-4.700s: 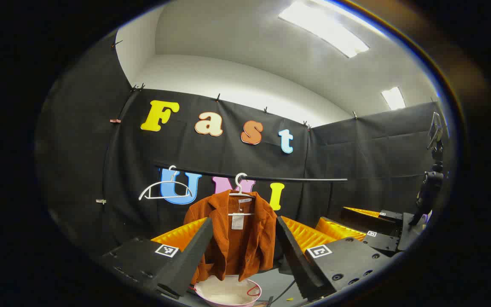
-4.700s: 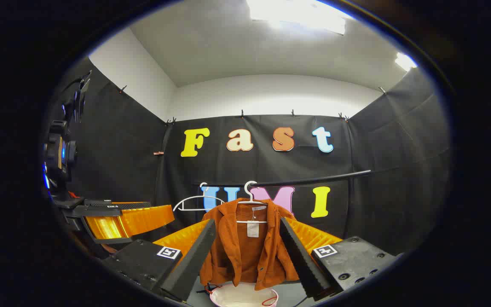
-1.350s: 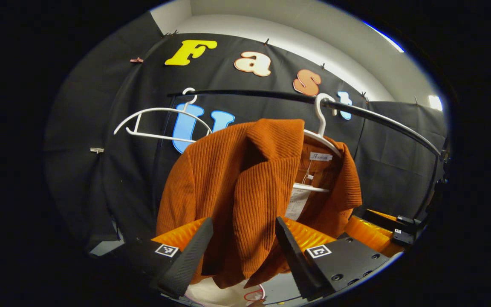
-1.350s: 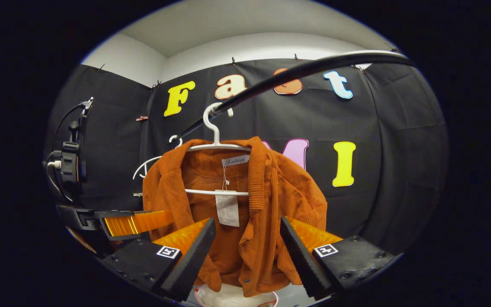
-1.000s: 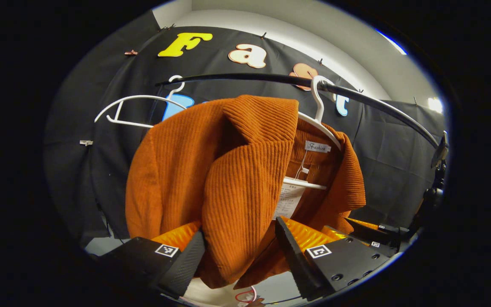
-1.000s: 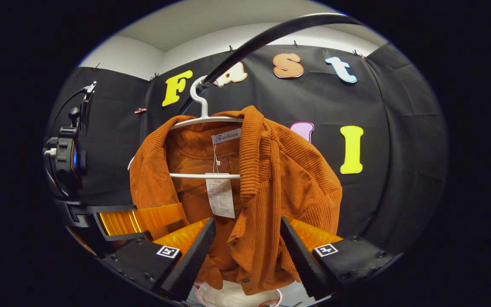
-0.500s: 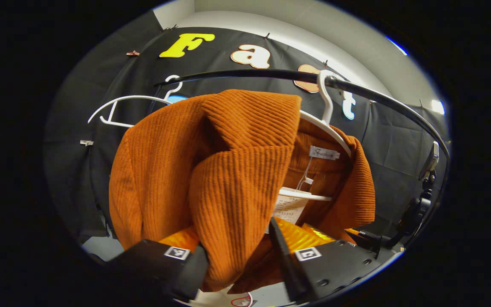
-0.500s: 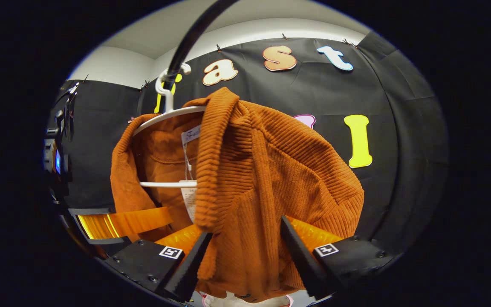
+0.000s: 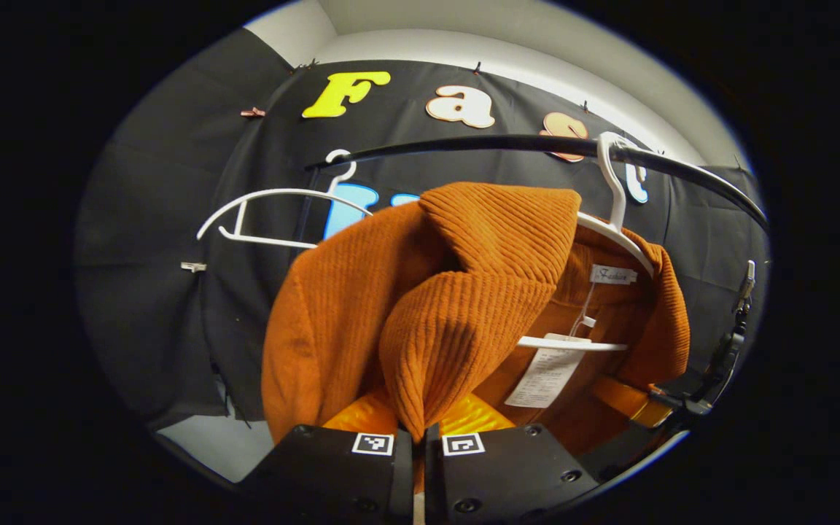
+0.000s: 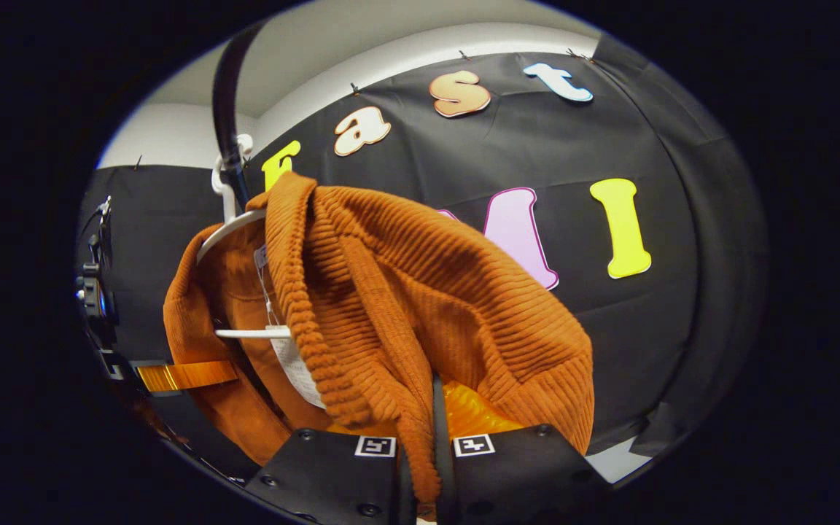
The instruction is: Grasp the clothes on the hanger with both hands and then place them into the laundry hamper below.
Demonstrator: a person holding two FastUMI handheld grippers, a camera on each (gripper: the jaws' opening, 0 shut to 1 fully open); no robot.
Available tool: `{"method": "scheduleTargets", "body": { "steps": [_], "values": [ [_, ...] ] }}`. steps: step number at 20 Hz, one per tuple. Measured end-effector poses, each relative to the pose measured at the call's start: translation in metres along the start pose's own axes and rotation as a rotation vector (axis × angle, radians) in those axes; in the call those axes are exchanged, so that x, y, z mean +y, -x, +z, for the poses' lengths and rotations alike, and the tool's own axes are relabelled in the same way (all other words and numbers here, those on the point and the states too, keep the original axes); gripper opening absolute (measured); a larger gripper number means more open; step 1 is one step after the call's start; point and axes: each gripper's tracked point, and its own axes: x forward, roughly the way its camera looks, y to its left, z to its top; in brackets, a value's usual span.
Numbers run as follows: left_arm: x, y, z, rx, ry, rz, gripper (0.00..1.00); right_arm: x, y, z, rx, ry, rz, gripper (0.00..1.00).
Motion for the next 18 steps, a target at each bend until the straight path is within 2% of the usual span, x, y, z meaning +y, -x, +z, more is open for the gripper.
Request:
{"method": "scheduleTargets", "body": {
  "steps": [3, 7, 10, 15, 16, 17, 18],
  "values": [
    [0.012, 0.004, 0.017, -0.031, -0.019, 0.050, 0.10, -0.012, 0.009, 0.020, -0.027, -0.016, 0.041, 0.14],
    [0.018, 0.016, 0.032, -0.041, -0.093, 0.059, 0.10, -0.016, 0.027, 0.047, -0.069, -0.106, 0.174, 0.14],
    [0.029, 0.028, 0.053, -0.076, -0.175, 0.093, 0.10, -0.022, 0.033, 0.079, -0.137, -0.177, 0.214, 0.14],
    [0.039, 0.045, 0.109, -0.213, -0.229, 0.135, 0.10, -0.019, 0.035, 0.124, -0.240, -0.215, 0.253, 0.14],
    [0.044, 0.043, 0.116, -0.222, -0.243, 0.148, 0.10, -0.018, 0.035, 0.136, -0.262, -0.221, 0.264, 0.19],
    [0.047, 0.041, 0.120, -0.227, -0.257, 0.157, 0.10, -0.016, 0.036, 0.147, -0.287, -0.222, 0.278, 0.14],
    [0.049, 0.041, 0.126, -0.237, -0.272, 0.162, 0.10, -0.017, 0.037, 0.160, -0.317, -0.214, 0.281, 0.14]
  ]
}}
